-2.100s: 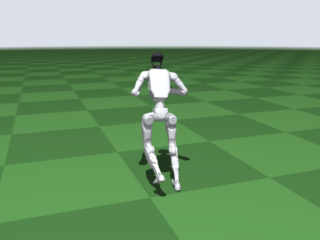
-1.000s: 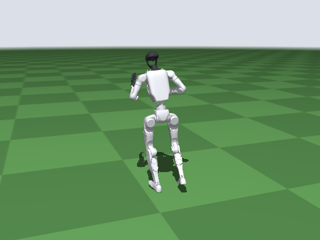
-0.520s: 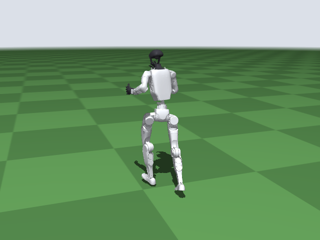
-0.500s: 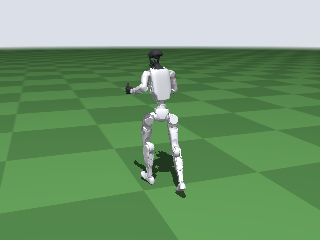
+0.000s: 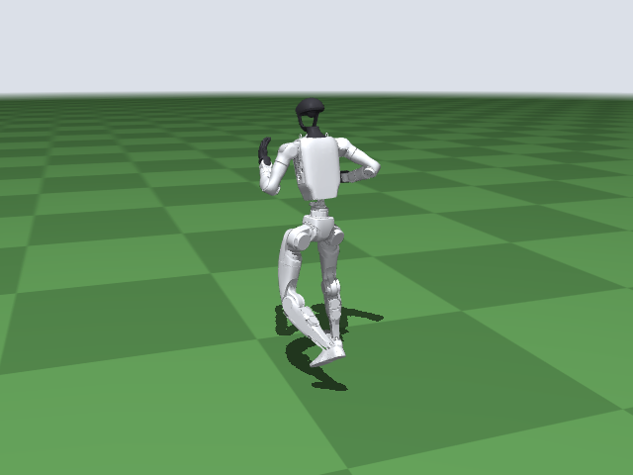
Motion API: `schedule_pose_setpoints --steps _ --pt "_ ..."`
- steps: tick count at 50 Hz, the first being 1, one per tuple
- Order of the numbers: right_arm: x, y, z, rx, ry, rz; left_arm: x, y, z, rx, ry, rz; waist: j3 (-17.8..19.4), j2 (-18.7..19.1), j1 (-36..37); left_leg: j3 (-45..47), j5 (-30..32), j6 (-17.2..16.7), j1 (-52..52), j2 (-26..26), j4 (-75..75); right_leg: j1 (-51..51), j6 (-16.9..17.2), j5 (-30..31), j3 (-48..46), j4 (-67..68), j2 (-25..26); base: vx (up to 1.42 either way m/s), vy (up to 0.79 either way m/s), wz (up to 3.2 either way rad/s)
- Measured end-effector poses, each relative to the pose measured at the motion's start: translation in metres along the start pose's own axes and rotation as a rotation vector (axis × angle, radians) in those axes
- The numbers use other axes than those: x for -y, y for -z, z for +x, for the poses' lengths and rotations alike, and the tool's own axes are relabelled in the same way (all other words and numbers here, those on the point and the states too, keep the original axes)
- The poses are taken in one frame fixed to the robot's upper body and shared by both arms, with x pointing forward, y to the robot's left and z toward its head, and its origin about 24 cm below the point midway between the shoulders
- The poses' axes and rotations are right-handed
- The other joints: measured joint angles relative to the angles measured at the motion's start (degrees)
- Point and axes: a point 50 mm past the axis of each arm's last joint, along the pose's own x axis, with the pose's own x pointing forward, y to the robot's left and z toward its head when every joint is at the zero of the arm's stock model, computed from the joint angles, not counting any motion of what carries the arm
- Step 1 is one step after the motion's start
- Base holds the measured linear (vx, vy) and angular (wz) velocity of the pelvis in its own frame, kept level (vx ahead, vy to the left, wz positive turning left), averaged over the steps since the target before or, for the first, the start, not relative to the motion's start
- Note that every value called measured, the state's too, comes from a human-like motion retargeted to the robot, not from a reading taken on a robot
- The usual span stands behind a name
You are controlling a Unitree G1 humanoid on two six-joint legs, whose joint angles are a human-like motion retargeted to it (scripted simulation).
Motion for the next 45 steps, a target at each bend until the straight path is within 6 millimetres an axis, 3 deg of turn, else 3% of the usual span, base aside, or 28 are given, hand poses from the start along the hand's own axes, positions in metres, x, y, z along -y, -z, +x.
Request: schedule_pose_setpoints --steps 2,3,5,7,8,10,13,15,17,20,23,25,27,30,32,33,35,37,40,43,45 --pt "0.009 0.007 0.030 0.035 0.037 -0.047 -0.014 0.044 -0.043 -0.328 -0.133 -0.073 1.2 4.4 4.9 -0.9 -4.8 -1.8 -9.4 1.4 9.9 -3.2 -5.4 -8.9 0.3 13.1 3.0 1.18 -0.40 -0.23" --pt "0.009 0.005 0.049 0.072 0.043 -0.091 -0.017 0.062 -0.069 -0.477 -0.189 -0.100 1.5 5.7 7.7 -1.1 -6.4 -1.1 -13.3 1.0 11.4 -3.8 -6.8 -12.4 0.3 17.5 4.2 1.14 -0.41 -0.35" --pt "0.001 -0.019 0.079 0.228 0.029 -0.128 -0.021 0.071 -0.114 -0.669 -0.244 -0.111 0.6 6.6 13.4 -0.1 -7.6 0.3 -20.0 -0.6 8.9 -2.1 -8.4 -15.7 -0.4 20.7 5.9 1.12 -0.39 -0.23" --pt "-0.016 -0.057 0.096 0.426 -0.032 -0.047 -0.023 0.061 -0.133 -0.728 -0.188 -0.096 -3.1 4.7 19.3 0.9 -5.8 3.1 -25.6 -4.7 -2.5 0.2 -7.3 -13.8 -1.8 17.8 6.8 1.11 -0.31 0.09" --pt "-0.024 -0.074 0.098 0.514 -0.064 -0.009 -0.029 0.052 -0.139 -0.752 -0.170 -0.090 -4.9 3.4 22.1 2.1 -3.3 2.5 -26.7 -5.9 -10.8 1.7 -7.3 -12.2 -2.1 16.8 7.3 1.17 -0.22 0.15" --pt "-0.040 -0.102 0.093 0.649 -0.150 0.015 -0.037 0.035 -0.151 -0.811 -0.153 -0.096 -7.2 2.3 27.3 5.3 4.7 -0.4 -23.8 -6.6 -31.5 5.1 -7.8 -7.0 -1.1 17.4 9.3 1.23 -0.15 0.11" --pt "-0.058 -0.121 0.076 0.744 -0.309 0.041 -0.044 0.016 -0.166 -0.874 -0.157 -0.080 -8.8 6.8 30.7 12.0 21.4 -8.3 -15.8 -2.9 -54.2 8.5 -7.3 2.5 5.1 25.8 17.5 1.25 -0.13 0.35" --pt "-0.062 -0.122 0.070 0.741 -0.368 0.041 -0.047 0.009 -0.165 -0.864 -0.191 -0.074 -9.4 9.0 29.8 18.3 26.0 -10.7 -13.4 -0.6 -56.8 8.4 -7.1 3.8 7.0 32.4 20.7 1.18 -0.18 0.98" --pt "-0.060 -0.112 0.073 0.675 -0.358 0.008 -0.045 0.014 -0.149 -0.774 -0.240 -0.103 -8.6 7.8 27.4 20.7 18.1 -7.1 -12.5 -0.8 -51.3 5.8 -8.8 -1.3 4.4 39.6 16.5 1.05 -0.19 1.46" --pt "-0.049 -0.074 0.082 0.482 -0.244 0.028 -0.034 0.037 -0.103 -0.589 -0.255 -0.216 -5.5 3.7 23.6 13.4 3.5 0.1 -15.4 -3.5 -35.2 1.0 -9.7 -10.4 4.1 45.0 9.0 0.91 -0.25 2.12" --pt "-0.040 -0.037 0.074 0.331 -0.091 0.143 -0.019 0.046 -0.048 -0.401 -0.201 -0.274 -3.3 1.2 20.5 6.0 0.3 -0.4 -15.7 -6.9 -30.2 -4.0 -8.3 -13.6 7.6 38.3 7.3 0.75 -0.29 2.60" --pt "-0.037 -0.035 0.057 0.320 -0.060 0.208 -0.019 0.037 -0.022 -0.278 -0.207 -0.120 -2.7 1.5 17.6 0.2 0.5 -2.2 -14.5 -8.4 -30.3 -4.7 -7.0 -11.4 7.4 28.4 7.3 0.70 -0.28 2.96" --pt "-0.037 -0.041 0.041 0.324 -0.084 0.230 -0.006 0.019 -0.013 -0.178 -0.153 -0.310 -2.9 2.0 13.6 -6.2 1.8 -3.5 -12.7 -10.2 -31.8 -3.4 -4.6 -6.2 7.8 14.8 7.4 0.66 -0.31 3.26" --pt "-0.037 -0.046 0.024 0.306 -0.117 0.223 0.001 -0.003 -0.015 -0.103 -0.057 -0.325 -3.1 1.4 7.6 -12.0 2.6 -3.9 -10.1 -13.0 -31.6 -0.5 -0.7 1.8 15.3 -2.2 6.5 0.61 -0.40 3.45" --pt "-0.035 -0.050 0.016 0.299 -0.105 0.188 0.002 -0.014 -0.016 -0.054 -0.046 -0.321 -2.8 0.9 5.3 -10.0 -0.6 -3.2 -10.3 -13.2 -27.3 1.2 0.6 4.7 20.1 -5.5 4.3 0.51 -0.46 3.26" --pt "-0.034 -0.052 0.015 0.304 -0.094 0.166 0.002 -0.020 -0.016 -0.016 -0.080 -0.401 -2.4 1.1 4.8 -7.7 -3.3 -2.4 -11.5 -12.6 -23.6 1.9 0.6 4.3 20.4 -5.0 3.0 0.40 -0.48 2.97" --pt "-0.033 -0.055 0.015 0.319 -0.090 0.140 0.001 -0.020 -0.014 0.003 -0.041 -0.360 -1.9 2.1 4.9 -3.2 -9.0 -0.3 -16.3 -10.4 -13.8 2.6 0.4 -2.1 16.9 -0.9 1.4 0.29 -0.47 2.69" --pt "-0.031 -0.053 0.029 0.325 -0.102 0.165 0.005 -0.001 -0.019 -0.090 -0.110 -0.555 -1.1 3.4 6.3 -0.3 -13.4 2.6 -22.4 -8.5 -5.3 1.2 -0.4 -10.7 11.8 5.9 0.9 0.19 -0.40 2.25" --pt "-0.026 -0.062 0.057 0.396 -0.114 0.117 -0.002 0.035 -0.051 -0.342 -0.250 -0.529 -1.3 5.1 9.9 5.7 -15.9 4.9 -28.2 -6.3 -3.3 -1.1 -2.9 -15.7 5.5 13.3 0.6 0.22 -0.24 1.72" --pt "-0.038 -0.096 0.064 0.609 -0.138 0.190 -0.007 0.025 -0.082 -0.455 -0.192 -0.543 -5.9 4.0 14.2 15.7 -14.0 3.9 -27.0 -5.1 -16.1 2.4 -4.5 -11.6 -1.0 8.8 1.0 0.37 -0.08 1.68" --pt "-0.045 -0.113 0.056 0.716 -0.153 0.267 -0.013 0.015 -0.099 -0.514 -0.291 -0.663 -9.7 2.9 16.9 21.0 -10.5 1.4 -23.7 -6.5 -29.3 6.2 -5.5 -5.7 -5.4 4.1 2.1 0.46 0.07 1.99"
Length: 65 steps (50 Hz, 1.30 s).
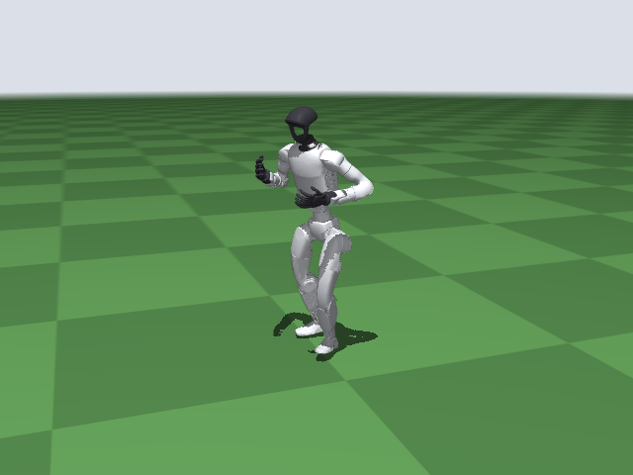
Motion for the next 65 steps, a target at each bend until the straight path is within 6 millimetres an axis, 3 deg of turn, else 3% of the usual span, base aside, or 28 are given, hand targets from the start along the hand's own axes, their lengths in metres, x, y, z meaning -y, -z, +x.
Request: schedule_pose_setpoints --steps 3,5,8,11,13,15,17,21,23,26,28,30,33,35,38,40,43,45,47,50,52,53,55,57,59,62,63,65 --pt "-0.015 -0.010 0.000 0.064 -0.058 0.076 -0.008 -0.007 -0.012 -0.021 -0.007 0.130 -2.4 1.0 1.5 5.6 7.8 -4.9 7.3 -1.2 -18.4 3.4 -0.5 8.7 -1.8 0.7 3.5 0.45 0.14 2.33" --pt "-0.020 -0.009 -0.003 0.042 -0.094 0.080 -0.005 -0.009 -0.010 0.001 0.008 0.190 -2.2 2.9 1.0 8.1 10.8 -7.4 11.5 -0.2 -25.0 2.7 -0.6 10.1 2.3 7.0 6.7 0.41 0.09 2.49" --pt "-0.018 0.009 -0.005 -0.053 -0.122 0.028 0.005 -0.013 0.011 0.098 0.064 0.225 0.6 3.5 -1.1 3.7 8.1 -7.2 14.3 0.8 -26.1 -2.3 -0.5 2.9 8.0 20.5 8.3 0.35 0.02 2.47" --pt "-0.002 0.046 -0.016 -0.210 0.010 -0.008 0.025 -0.013 0.059 0.261 0.117 0.288 5.1 2.1 -4.3 -6.6 1.1 -2.3 12.9 -0.4 -19.2 -8.3 -2.9 -8.4 9.4 31.7 4.9 0.32 -0.03 2.93" --pt "0.009 0.065 -0.032 -0.306 0.143 -0.015 0.052 -0.017 0.089 0.362 0.211 0.326 7.5 2.0 -7.3 -13.2 -1.5 -1.4 11.8 -1.1 -14.4 -12.1 -3.4 -13.4 11.4 35.7 4.2 0.40 -0.04 3.43" --pt "0.016 0.061 -0.042 -0.312 0.188 -0.015 0.088 -0.037 0.106 0.506 0.344 0.324 8.6 3.2 -11.2 -19.5 -0.9 -3.1 12.3 -1.3 -14.0 -15.4 -2.2 -15.8 14.1 34.6 6.0 0.53 -0.03 3.34" --pt "0.017 0.040 -0.045 -0.277 0.137 -0.020 0.116 -0.060 0.106 0.657 0.455 0.300 8.0 6.0 -15.7 -24.1 3.4 -6.6 14.6 0.1 -17.8 -17.1 -1.3 -16.1 14.0 28.8 8.1 0.68 -0.03 2.86" --pt "0.014 0.012 -0.045 -0.266 0.024 -0.053 0.130 -0.085 0.094 0.845 0.462 0.238 5.6 11.1 -22.2 -23.9 16.7 -13.1 19.2 2.9 -23.7 -17.1 -0.6 -12.4 9.1 8.6 10.0 0.80 -0.12 2.01" --pt "0.014 0.014 -0.043 -0.298 -0.037 -0.099 0.123 -0.085 0.091 0.861 0.424 0.271 5.5 11.3 -23.4 -20.6 23.3 -14.2 22.6 2.9 -25.1 -15.2 0.4 -10.3 7.8 -1.4 10.4 0.86 -0.26 1.30" --pt "0.013 0.032 -0.038 -0.368 -0.124 -0.187 0.100 -0.063 0.091 0.738 0.329 0.410 8.4 7.4 -22.6 -16.7 26.4 -7.3 26.3 0.5 -15.0 -8.3 0.8 -6.8 11.2 -6.3 9.0 0.87 -0.31 0.89" --pt "0.015 0.045 -0.027 -0.375 -0.173 -0.211 0.080 -0.036 0.091 0.568 0.305 0.487 8.8 5.4 -20.1 -16.8 22.0 -2.2 17.8 -0.6 6.4 -6.6 -0.3 -8.2 12.6 -3.1 7.4 0.79 -0.32 0.55" --pt "0.026 0.051 -0.005 -0.330 -0.177 -0.283 0.047 -0.007 0.086 0.355 0.222 0.478 8.2 6.7 -15.8 -17.9 15.3 -3.0 4.7 0.8 28.3 -8.2 -2.7 -14.5 12.5 3.2 8.4 0.80 -0.30 0.09" --pt "0.030 0.029 0.046 -0.099 -0.168 -0.472 -0.011 0.022 0.041 0.061 -0.004 0.423 7.1 5.9 -7.8 -15.0 7.3 -2.4 -7.3 2.9 40.3 -8.2 -2.7 -20.5 13.4 8.9 8.8 0.92 -0.26 -0.46" --pt "0.009 -0.002 0.079 0.136 -0.215 -0.490 -0.034 0.012 0.001 -0.057 -0.098 0.396 5.2 3.0 -2.4 -11.0 4.8 -1.0 -12.4 3.9 38.1 -6.1 -1.5 -18.9 15.1 6.4 8.5 1.03 -0.19 -0.87" --pt "-0.030 -0.040 0.093 0.405 -0.301 -0.428 -0.039 -0.005 -0.033 -0.156 -0.114 0.436 -0.3 -4.7 5.1 -5.6 8.0 2.1 -15.8 -0.1 16.9 -4.6 2.7 -6.7 18.2 0.8 4.8 1.16 -0.04 -0.81" --pt "-0.045 -0.051 0.094 0.555 -0.279 -0.715 -0.039 -0.017 -0.044 -0.177 -0.141 0.474 -1.8 -8.0 9.3 -2.2 13.8 -1.0 -11.3 -2.0 -4.7 -0.6 4.0 4.7 21.0 -4.0 3.9 1.31 0.14 -0.98" --pt "-0.059 -0.052 0.070 0.541 -0.377 -0.476 -0.030 -0.019 -0.042 -0.133 -0.103 0.459 2.1 -3.3 11.4 -4.0 19.7 -9.7 1.0 -0.7 -26.8 12.7 3.4 16.4 24.3 -8.5 8.7 1.37 0.24 -0.44" --pt "-0.057 -0.041 0.051 0.394 -0.409 -0.197 -0.019 -0.015 -0.028 -0.072 -0.027 0.456 5.3 0.7 9.8 -7.3 20.8 -12.8 6.9 1.4 -29.6 17.5 0.8 16.2 23.8 -3.7 12.1 1.32 0.21 0.58" --pt "-0.047 -0.016 0.040 0.238 -0.340 -0.175 -0.006 -0.009 0.000 0.058 0.052 0.469 7.1 1.8 7.4 -10.3 17.4 -11.0 8.8 2.8 -24.3 13.2 -2.2 9.0 19.6 10.1 12.4 1.26 0.15 0.86" --pt "-0.021 0.039 0.013 -0.056 -0.173 -0.234 0.023 -0.004 0.056 0.294 0.123 0.388 8.9 0.1 2.6 -13.9 7.0 -6.5 8.6 2.0 -12.3 0.2 -5.6 -5.6 16.1 31.9 9.2 1.21 0.09 0.90" --pt "-0.004 0.060 -0.017 -0.229 -0.048 -0.232 0.057 -0.024 0.088 0.490 0.208 0.289 8.6 0.0 -2.0 -15.6 3.3 -6.2 9.8 1.8 -9.5 -8.8 -6.2 -12.5 15.1 37.9 8.8 1.25 0.05 1.02" --pt "0.000 0.061 -0.032 -0.283 -0.003 -0.209 0.076 -0.041 0.096 0.600 0.275 0.241 8.0 0.7 -4.9 -16.5 3.0 -6.7 11.4 2.2 -10.1 -12.3 -6.2 -14.5 13.5 37.7 9.0 1.33 0.04 1.27" --pt "0.008 0.044 -0.055 -0.327 0.030 -0.200 0.114 -0.077 0.104 0.824 0.410 0.175 6.3 3.6 -11.8 -19.5 5.9 -8.3 15.1 3.5 -13.8 -17.0 -5.4 -15.9 7.9 31.5 9.4 1.42 0.01 1.60" --pt "0.016 0.022 -0.065 -0.366 0.045 -0.178 0.140 -0.098 0.106 0.968 0.436 0.222 4.3 6.7 -18.9 -22.8 14.1 -10.7 19.2 4.7 -18.4 -18.4 -3.1 -13.1 2.5 17.2 10.6 1.52 -0.12 1.78" --pt "0.022 0.014 -0.072 -0.442 0.042 -0.167 0.155 -0.107 0.105 1.041 0.425 0.202 3.7 8.1 -25.3 -26.2 25.8 -12.4 24.4 4.7 -22.3 -17.4 -0.2 -7.9 0.9 1.0 11.8 1.62 -0.30 1.70" --pt "0.025 0.020 -0.084 -0.543 0.018 -0.197 0.155 -0.103 0.096 1.037 0.438 0.185 6.2 6.5 -31.1 -30.3 40.9 -12.8 34.4 3.9 -24.4 -13.2 2.4 -3.8 4.0 -11.4 12.1 1.67 -0.45 1.00" --pt "0.025 0.024 -0.085 -0.555 0.009 -0.204 0.150 -0.098 0.094 1.004 0.445 0.227 7.5 4.9 -31.3 -30.8 41.7 -12.1 36.3 2.9 -21.2 -11.3 2.8 -3.3 5.5 -11.9 11.5 1.62 -0.48 0.22" --pt "0.024 0.037 -0.080 -0.540 -0.003 -0.200 0.134 -0.078 0.094 0.881 0.454 0.318 9.3 1.8 -29.3 -29.3 35.9 -9.1 33.7 -0.3 -6.2 -8.2 2.5 -1.3 8.5 -9.8 9.6 1.54 -0.47 -0.34"
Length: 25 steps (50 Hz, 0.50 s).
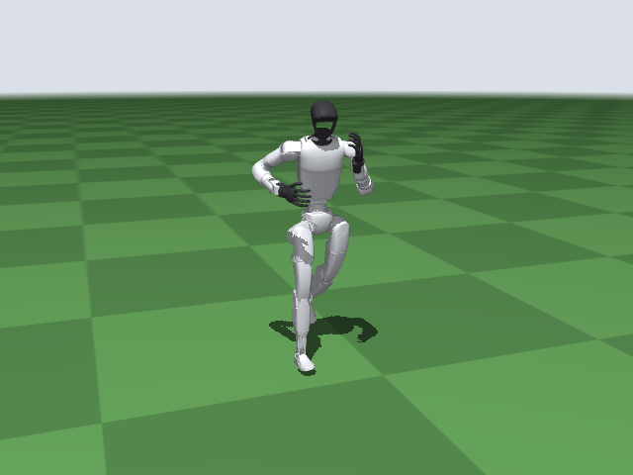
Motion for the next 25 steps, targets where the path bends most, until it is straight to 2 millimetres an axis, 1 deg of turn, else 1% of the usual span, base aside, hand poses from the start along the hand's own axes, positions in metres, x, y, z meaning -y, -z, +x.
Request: schedule_pose_setpoints --steps 2,3,4,5,6,7,8,10,12,13,15,17,18,20,21,22,23,24,25 --pt "0.000 0.002 0.023 0.078 0.019 -0.002 -0.012 0.024 -0.037 -0.222 -0.022 0.062 -0.4 0.4 4.5 4.0 -9.3 3.4 -11.0 0.0 19.6 -0.4 -3.1 -1.8 2.3 5.9 0.4 1.46 -0.42 -0.80" --pt "0.002 -0.003 0.039 0.140 0.030 -0.022 -0.021 0.035 -0.062 -0.359 -0.053 0.115 -1.2 1.3 7.2 5.7 -13.4 5.1 -17.2 1.0 27.6 -1.3 -4.8 -4.8 3.2 9.3 1.4 1.45 -0.38 -0.95" --pt "0.004 -0.015 0.055 0.223 0.033 -0.051 -0.032 0.040 -0.090 -0.498 -0.083 0.152 -2.4 1.7 10.1 7.1 -16.9 6.5 -23.0 1.6 32.9 -1.7 -5.8 -7.4 4.2 11.6 2.1 1.47 -0.35 -1.02" --pt "0.005 -0.031 0.070 0.317 0.031 -0.082 -0.043 0.039 -0.121 -0.639 -0.115 0.179 -3.8 1.9 13.1 8.4 -20.1 7.7 -28.6 2.0 36.8 -1.8 -6.4 -10.0 5.2 13.4 2.7 1.52 -0.33 -1.12" --pt "0.003 -0.052 0.080 0.431 0.029 -0.076 -0.052 0.028 -0.145 -0.746 -0.166 0.149 -5.3 0.6 16.4 10.2 -21.5 8.4 -32.8 1.6 36.6 -0.7 -6.0 -10.3 6.3 13.1 2.5 1.56 -0.30 -1.25" --pt "0.000 -0.073 0.087 0.542 0.028 -0.054 -0.059 0.012 -0.164 -0.837 -0.222 0.117 -6.8 -1.2 19.8 12.3 -22.3 8.8 -36.3 1.2 35.0 0.7 -5.4 -9.8 7.7 12.4 2.1 1.62 -0.27 -1.45" --pt "-0.005 -0.092 0.089 0.649 0.030 -0.001 -0.066 -0.006 -0.176 -0.904 -0.281 0.084 -8.2 -3.7 23.6 15.1 -22.0 8.7 -38.6 0.8 30.8 2.6 -4.5 -7.9 9.3 11.0 1.4 1.66 -0.22 -1.67" --pt "-0.015 -0.122 0.081 0.823 0.018 0.085 -0.074 -0.035 -0.187 -1.003 -0.343 0.085 -9.8 -8.3 31.7 22.1 -19.5 7.3 -39.8 0.8 16.9 6.9 -2.7 -0.9 13.1 7.9 0.0 1.72 -0.12 -1.94" --pt "-0.024 -0.134 0.070 0.902 -0.035 0.112 -0.079 -0.054 -0.186 -1.066 -0.296 0.151 -9.9 -9.8 38.5 28.3 -15.5 3.1 -36.1 1.7 -2.0 13.4 -0.8 9.5 16.1 4.1 0.4 1.78 0.07 -1.89" --pt "-0.027 -0.134 0.065 0.906 -0.069 0.113 -0.080 -0.059 -0.185 -1.085 -0.256 0.173 -9.4 -8.8 40.7 29.8 -14.2 0.0 -33.2 2.3 -10.7 18.0 0.0 14.5 17.3 1.7 1.6 1.81 0.20 -1.39" --pt "-0.033 -0.126 0.057 0.850 -0.128 0.102 -0.077 -0.062 -0.181 -1.080 -0.182 0.173 -6.9 -4.9 42.1 28.8 -14.2 -5.8 -27.4 3.8 -21.3 28.4 -0.2 20.7 19.0 -1.9 4.5 1.80 0.27 -0.56" --pt "-0.031 -0.105 0.054 0.722 -0.134 0.097 -0.072 -0.048 -0.171 -1.002 -0.115 0.162 -3.6 -1.1 39.7 23.9 -14.7 -8.5 -22.8 5.3 -21.2 33.7 -3.5 17.1 17.8 1.3 6.9 1.71 0.27 0.45" --pt "-0.028 -0.091 0.053 0.642 -0.115 0.092 -0.069 -0.036 -0.164 -0.948 -0.074 0.168 -2.0 0.1 38.1 21.3 -15.2 -8.5 -20.9 6.0 -18.3 33.4 -5.2 12.7 15.9 5.9 7.7 1.62 0.23 0.79" --pt "-0.020 -0.052 0.051 0.444 -0.021 0.111 -0.063 -0.001 -0.146 -0.824 -0.017 0.196 0.9 0.5 34.7 17.7 -19.7 -7.1 -18.2 6.8 -9.9 27.7 -8.0 1.8 11.4 19.6 7.5 1.54 0.18 0.80" --pt "-0.015 -0.027 0.048 0.311 0.027 0.102 -0.060 0.018 -0.131 -0.749 -0.011 0.214 1.5 -0.7 33.1 17.3 -23.1 -5.7 -17.9 6.3 -6.1 21.6 -9.0 -4.0 10.3 27.4 6.0 1.50 0.13 0.53" --pt "-0.011 -0.005 0.042 0.195 0.074 0.097 -0.056 0.034 -0.111 -0.659 -0.007 0.225 1.4 -1.9 31.4 17.1 -26.2 -4.5 -17.9 5.8 -3.0 15.0 -9.8 -9.1 9.4 34.1 4.6 1.50 0.11 0.28" --pt "-0.008 0.012 0.033 0.114 0.122 0.100 -0.049 0.044 -0.086 -0.542 -0.013 0.222 0.2 -3.1 29.5 17.1 -28.4 -3.5 -18.4 5.2 -1.4 7.3 -10.1 -12.8 8.9 38.9 3.4 1.54 0.10 0.34" --pt "-0.004 0.020 0.020 0.059 0.144 0.114 -0.042 0.044 -0.058 -0.416 -0.012 0.206 -1.6 -3.3 26.7 16.6 -29.4 -3.1 -18.3 5.0 -1.1 1.2 -9.9 -14.7 7.6 40.0 2.8 1.59 0.09 0.49" --pt "-0.001 0.022 0.007 0.019 0.151 0.132 -0.036 0.039 -0.031 -0.287 -0.009 0.180 -3.5 -3.0 23.6 15.7 -29.8 -3.0 -17.8 5.1 -1.4 -4.3 -9.5 -15.8 5.9 39.4 2.7 1.67 0.08 1.05"
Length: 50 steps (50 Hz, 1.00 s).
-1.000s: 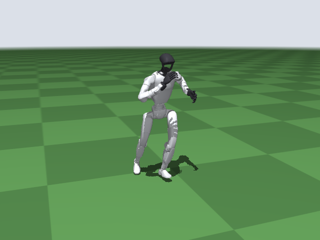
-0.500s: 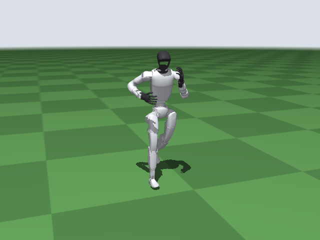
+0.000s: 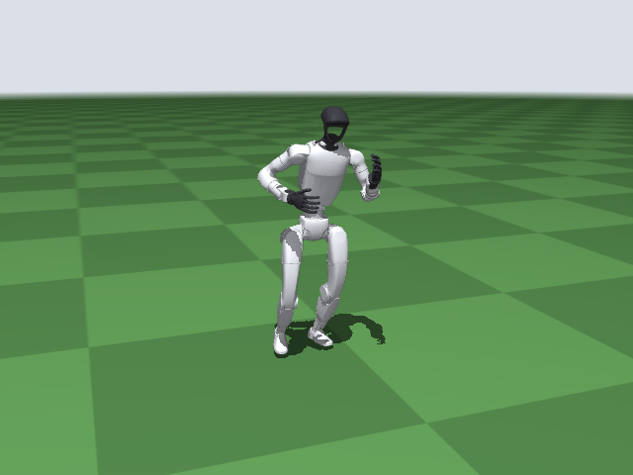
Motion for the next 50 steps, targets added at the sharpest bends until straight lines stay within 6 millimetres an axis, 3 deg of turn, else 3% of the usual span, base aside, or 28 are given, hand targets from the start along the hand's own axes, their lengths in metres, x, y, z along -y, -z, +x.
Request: schedule_pose_setpoints --steps 2,5,8,10,12,13,15,16,18,20,21,23,25,27,28,30,32,33,35,38,40,42,45,47,48,50 --pt "0.011 -0.015 -0.024 -0.043 -0.003 0.008 0.007 -0.035 0.035 0.230 -0.019 -0.047 -3.3 3.0 -8.4 -4.4 4.3 -0.9 2.4 0.7 -2.0 -4.7 2.4 1.9 -5.8 -11.1 0.1 1.77 -0.01 1.75" --pt "0.020 -0.027 -0.045 -0.145 -0.027 -0.072 0.016 -0.076 0.056 0.469 -0.074 -0.075 -4.5 5.9 -19.8 -12.7 19.9 -2.9 10.8 0.7 -7.1 -4.3 7.0 11.1 -10.5 -34.3 -0.4 1.92 -0.28 1.96" --pt "0.019 -0.023 -0.049 -0.204 -0.065 -0.093 0.016 -0.083 0.048 0.508 -0.087 -0.026 -0.7 4.1 -24.7 -18.3 34.4 -1.7 23.7 0.3 -10.9 -1.0 9.4 14.9 -7.3 -42.9 -2.8 1.96 -0.48 0.94" --pt "0.017 -0.017 -0.040 -0.180 -0.083 -0.098 0.012 -0.071 0.034 0.422 -0.068 0.009 2.2 1.6 -23.6 -16.3 32.0 2.4 24.7 -1.9 0.7 1.8 10.2 17.0 -4.6 -41.8 -5.5 1.84 -0.49 -0.22" --pt "0.016 -0.009 -0.019 -0.112 -0.070 -0.106 0.009 -0.037 0.013 0.215 -0.060 0.024 3.4 1.9 -19.6 -11.0 23.5 6.3 15.4 -1.6 21.4 2.2 8.6 19.0 -3.2 -35.9 -5.9 1.72 -0.44 -0.68" --pt "0.015 -0.006 -0.004 -0.062 -0.042 -0.088 0.005 -0.015 -0.005 0.077 -0.076 0.039 3.6 3.2 -17.3 -9.3 19.5 7.7 9.4 -0.4 30.3 1.7 7.2 16.9 -3.0 -31.7 -4.9 1.68 -0.40 -0.65" --pt "0.011 -0.012 0.032 0.068 -0.025 -0.113 -0.007 0.024 -0.057 -0.233 -0.125 0.059 3.0 5.2 -12.4 -8.2 12.6 9.5 -2.5 0.4 42.2 1.3 4.7 10.0 -2.6 -24.6 -2.7 1.67 -0.38 -0.65" --pt "0.006 -0.027 0.050 0.179 -0.041 -0.149 -0.015 0.030 -0.087 -0.369 -0.150 0.025 1.9 4.8 -9.5 -7.4 10.8 10.1 -7.8 -0.5 43.5 2.1 4.0 8.2 -2.1 -23.4 -2.2 1.70 -0.36 -0.72" --pt "-0.009 -0.064 0.074 0.400 -0.049 -0.106 -0.031 0.022 -0.142 -0.595 -0.214 -0.072 -1.3 2.4 -3.1 -3.8 9.3 11.5 -16.9 -2.0 40.9 4.8 3.1 7.5 -0.8 -23.3 -2.1 1.75 -0.33 -0.87" --pt "-0.025 -0.099 0.075 0.606 -0.046 0.072 -0.045 -0.004 -0.174 -0.753 -0.245 -0.103 -4.6 -2.2 4.8 3.2 10.9 12.0 -21.1 -2.7 28.8 9.1 3.5 11.7 1.2 -25.7 -2.9 1.84 -0.24 -1.09" --pt "-0.032 -0.114 0.070 0.685 -0.080 0.095 -0.051 -0.014 -0.181 -0.808 -0.226 -0.069 -4.8 -3.7 8.7 7.2 13.3 10.5 -19.6 -2.9 18.3 12.7 4.1 15.7 2.4 -27.5 -2.9 1.91 -0.14 -1.18" --pt "-0.044 -0.134 0.057 0.800 -0.170 0.127 -0.062 -0.034 -0.193 -0.907 -0.172 -0.001 -4.8 -3.4 14.8 13.5 18.7 4.5 -13.7 -2.7 -4.0 22.1 5.1 25.0 5.8 -31.8 -0.5 1.98 -0.01 -1.09" --pt "-0.051 -0.139 0.039 0.823 -0.266 0.146 -0.066 -0.048 -0.200 -0.977 -0.097 0.038 -3.6 1.6 18.3 14.5 19.6 -4.7 -7.0 -1.0 -19.2 33.6 5.2 32.2 10.4 -34.1 4.5 2.02 0.09 -0.51" --pt "-0.053 -0.133 0.031 0.768 -0.317 0.154 -0.066 -0.051 -0.201 -0.978 -0.064 0.065 -3.1 5.9 17.9 8.5 19.1 -9.9 -5.0 1.4 -21.9 37.5 3.4 30.9 11.6 -27.7 8.5 1.93 0.09 0.21" --pt "-0.052 -0.125 0.032 0.718 -0.316 0.152 -0.065 -0.047 -0.198 -0.957 -0.058 0.079 -2.8 7.2 17.4 4.3 20.5 -10.1 -4.4 2.2 -20.9 36.6 1.9 27.7 9.7 -21.4 9.4 1.79 0.05 0.62" --pt "-0.047 -0.096 0.041 0.564 -0.263 0.146 -0.060 -0.019 -0.186 -0.869 -0.062 0.082 -0.8 6.2 15.7 -2.3 19.8 -4.2 -3.8 0.8 -13.8 30.5 -0.2 18.4 4.0 -5.1 6.4 1.64 0.01 0.84" --pt "-0.043 -0.041 0.052 0.316 -0.169 0.041 -0.050 0.018 -0.152 -0.697 -0.095 0.070 1.0 1.9 13.5 -4.8 11.0 4.3 -6.3 -2.5 -0.7 20.0 -2.4 9.0 2.3 8.5 0.7 1.53 -0.07 0.74" --pt "-0.039 -0.014 0.048 0.188 -0.123 0.015 -0.045 0.028 -0.128 -0.605 -0.083 0.067 1.3 0.2 12.3 -5.2 7.6 5.9 -6.4 -3.7 3.4 14.9 -2.3 5.9 2.8 12.2 -1.1 1.53 -0.09 0.60" --pt "-0.030 0.017 0.026 0.016 -0.075 -0.004 -0.030 0.026 -0.076 -0.369 -0.046 0.017 0.4 -1.3 8.8 -6.2 4.7 5.6 -3.5 -4.4 5.3 6.4 -1.5 3.5 3.3 12.2 -2.3 1.57 -0.09 0.73" --pt "-0.009 0.003 -0.016 -0.048 -0.029 0.090 -0.005 -0.005 -0.018 -0.046 -0.032 -0.126 -3.9 1.2 -1.9 -11.1 9.2 2.2 2.2 -3.6 1.6 1.3 1.9 8.0 -2.5 -6.2 -3.2 1.62 -0.13 1.70" --pt "0.005 -0.011 -0.037 -0.109 0.004 0.112 0.003 -0.026 0.003 0.097 -0.047 -0.122 -6.1 2.8 -10.2 -15.5 14.9 0.7 5.9 -3.9 -0.2 2.3 5.5 14.6 -7.6 -24.9 -5.0 1.65 -0.33 2.28" --pt "0.014 -0.015 -0.054 -0.183 0.028 0.061 0.008 -0.047 0.009 0.209 -0.012 -0.092 -6.3 2.1 -16.0 -17.4 20.1 -0.1 12.2 -3.8 -1.9 4.0 9.6 18.0 -9.5 -38.4 -7.8 1.69 -0.56 1.94" --pt "0.023 -0.021 -0.069 -0.241 0.066 -0.016 0.013 -0.063 0.002 0.271 0.050 -0.039 -3.7 -0.6 -19.1 -11.3 20.5 1.9 20.4 0.1 2.6 4.8 13.4 14.6 -6.6 -45.2 -11.8 1.60 -0.73 1.01" --pt "0.016 -0.027 -0.080 -0.265 0.084 -0.043 0.012 -0.060 -0.023 0.177 0.066 -0.018 -3.1 -2.0 -16.0 -6.4 14.6 4.9 20.1 3.4 16.1 6.1 13.4 19.1 -6.4 -44.4 -12.9 1.41 -0.73 0.11" --pt "0.026 -0.025 -0.069 -0.225 0.095 -0.080 0.006 -0.053 -0.023 0.145 0.060 0.009 -1.0 -1.8 -16.0 -7.3 11.1 7.0 16.2 3.3 26.0 6.3 13.4 23.4 -8.6 -42.1 -15.2 1.27 -0.53 0.48" --pt "0.038 -0.015 -0.049 -0.165 0.130 -0.107 -0.012 -0.024 -0.044 -0.061 -0.016 0.023 1.9 0.7 -14.1 -9.5 5.6 9.2 7.7 3.6 43.0 5.1 10.4 24.4 -10.9 -33.0 -16.4 1.17 -0.40 0.36"
